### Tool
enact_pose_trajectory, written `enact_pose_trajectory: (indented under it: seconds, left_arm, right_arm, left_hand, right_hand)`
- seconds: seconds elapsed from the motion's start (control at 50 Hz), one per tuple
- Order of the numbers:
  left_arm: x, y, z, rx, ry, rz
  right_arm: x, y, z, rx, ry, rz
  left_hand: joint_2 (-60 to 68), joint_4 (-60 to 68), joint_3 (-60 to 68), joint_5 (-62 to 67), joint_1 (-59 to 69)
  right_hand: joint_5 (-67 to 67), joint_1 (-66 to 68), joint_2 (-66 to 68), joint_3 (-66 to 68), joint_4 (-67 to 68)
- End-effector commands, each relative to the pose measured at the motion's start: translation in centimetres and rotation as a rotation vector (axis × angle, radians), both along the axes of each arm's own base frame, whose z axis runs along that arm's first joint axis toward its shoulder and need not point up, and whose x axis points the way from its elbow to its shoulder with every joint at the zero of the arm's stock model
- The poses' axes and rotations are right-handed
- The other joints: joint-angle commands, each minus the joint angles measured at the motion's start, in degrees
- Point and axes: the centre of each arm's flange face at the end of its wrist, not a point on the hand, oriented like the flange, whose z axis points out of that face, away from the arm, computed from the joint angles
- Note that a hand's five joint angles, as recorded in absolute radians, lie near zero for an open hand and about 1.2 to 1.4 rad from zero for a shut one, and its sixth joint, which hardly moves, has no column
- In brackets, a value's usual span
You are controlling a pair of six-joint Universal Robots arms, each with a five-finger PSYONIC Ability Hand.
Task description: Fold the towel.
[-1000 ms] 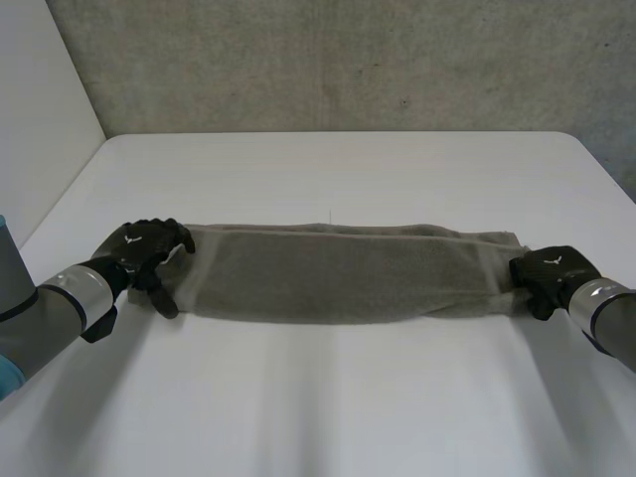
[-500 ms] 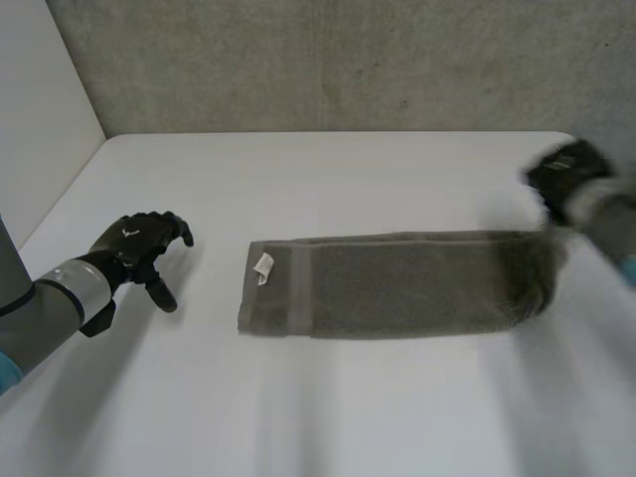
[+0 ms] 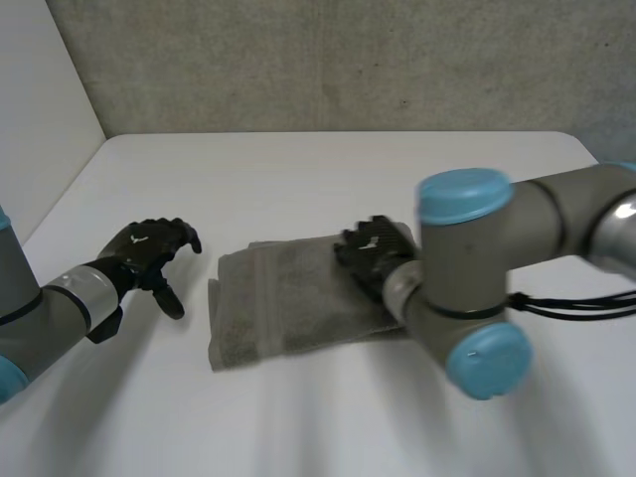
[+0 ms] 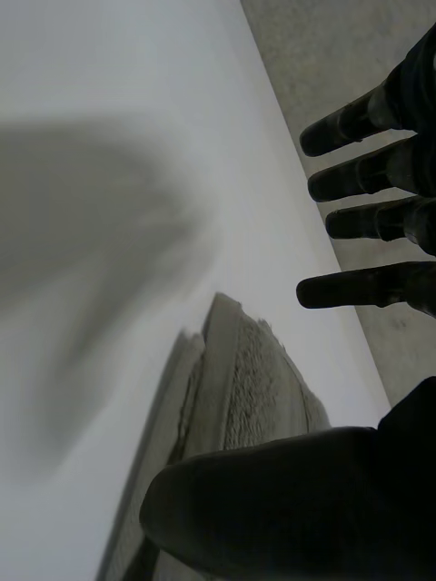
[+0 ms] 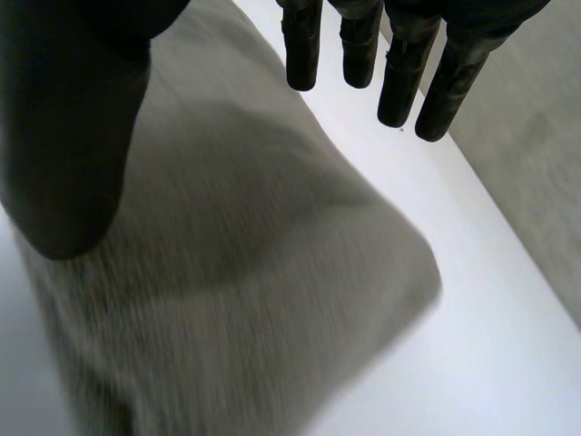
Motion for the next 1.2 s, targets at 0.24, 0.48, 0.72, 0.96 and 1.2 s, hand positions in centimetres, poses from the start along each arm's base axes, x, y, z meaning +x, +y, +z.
enact_pose_trajectory:
  seconds: [0.24, 0.48, 0.72, 0.96, 1.2]
  left_arm:
    - [-4.6, 4.2, -0.8, 0.037, -0.011, -0.163]
    - [-5.0, 7.4, -2.5, 0.118, -0.041, -0.200]
    - [-4.9, 6.9, -2.5, 0.089, -0.073, -0.137]
    - [-11.4, 5.5, 3.5, -0.166, 0.014, -0.284]
    - [-20.1, 6.4, 15.2, -0.506, 0.188, -0.446]
  right_arm:
    - [-8.5, -0.7, -2.7, 0.094, -0.200, -0.140]
    - [-8.3, -0.2, -2.6, 0.136, -0.282, -0.147]
    - [-7.9, 0.4, -2.5, 0.136, -0.277, -0.127]
    - [-8.2, 0.1, -2.3, 0.121, -0.273, -0.138]
    - [-9.6, -1.3, -1.8, 0.090, -0.286, -0.216]
  left_hand:
    - [-1.32, -1.88, -1.65, 0.14, -1.70]
    - [2.55, 1.99, 2.22, 4.01, 2.17]
    - [54.33, 53.77, 54.00, 55.78, 53.95]
    - [60.08, 59.52, 59.75, 61.54, 59.70]
    - [60.42, 59.86, 60.09, 61.87, 60.04]
  right_hand:
    - [7.29, 7.01, 6.76, 6.60, 5.77]
    - [8.63, 8.35, 8.11, 7.94, 7.11]
    - [8.63, 8.35, 8.11, 7.94, 7.11]
    - [13.32, 13.04, 12.79, 12.62, 11.80]
    - [9.81, 9.53, 9.29, 9.12, 8.29]
